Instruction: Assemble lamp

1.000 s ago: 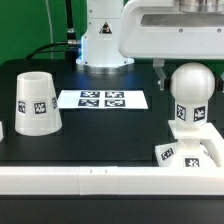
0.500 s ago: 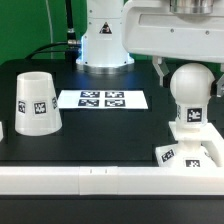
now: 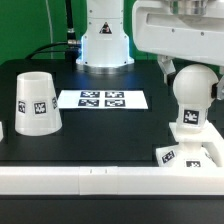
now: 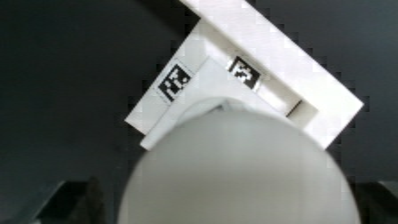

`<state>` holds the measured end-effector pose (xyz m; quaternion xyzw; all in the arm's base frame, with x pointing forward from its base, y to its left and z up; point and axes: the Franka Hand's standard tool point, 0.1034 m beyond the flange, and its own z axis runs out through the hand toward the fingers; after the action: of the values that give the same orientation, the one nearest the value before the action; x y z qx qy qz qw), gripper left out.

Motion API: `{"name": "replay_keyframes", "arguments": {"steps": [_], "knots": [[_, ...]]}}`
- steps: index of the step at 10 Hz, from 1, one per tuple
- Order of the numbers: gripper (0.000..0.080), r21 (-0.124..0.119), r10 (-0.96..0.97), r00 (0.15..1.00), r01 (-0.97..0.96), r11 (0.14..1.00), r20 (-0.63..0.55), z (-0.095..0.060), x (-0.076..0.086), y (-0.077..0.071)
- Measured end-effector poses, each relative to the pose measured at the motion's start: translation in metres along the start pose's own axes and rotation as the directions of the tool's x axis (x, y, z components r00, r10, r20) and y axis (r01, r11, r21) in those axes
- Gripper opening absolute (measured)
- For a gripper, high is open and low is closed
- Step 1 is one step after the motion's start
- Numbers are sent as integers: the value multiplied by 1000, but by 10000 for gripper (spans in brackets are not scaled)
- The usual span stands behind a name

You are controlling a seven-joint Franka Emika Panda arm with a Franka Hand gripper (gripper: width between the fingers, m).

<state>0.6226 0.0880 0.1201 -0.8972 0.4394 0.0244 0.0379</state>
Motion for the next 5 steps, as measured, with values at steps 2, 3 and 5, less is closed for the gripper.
{"name": "replay_keyframes", "arguments": {"steps": [2, 3, 5], "knots": [[697, -25, -128, 992, 129, 991, 19, -4, -2, 0], [699, -20, -228, 973, 229, 973, 18, -5, -1, -1], [699, -14, -374, 927, 375, 927, 20, -5, 0, -1]]}}
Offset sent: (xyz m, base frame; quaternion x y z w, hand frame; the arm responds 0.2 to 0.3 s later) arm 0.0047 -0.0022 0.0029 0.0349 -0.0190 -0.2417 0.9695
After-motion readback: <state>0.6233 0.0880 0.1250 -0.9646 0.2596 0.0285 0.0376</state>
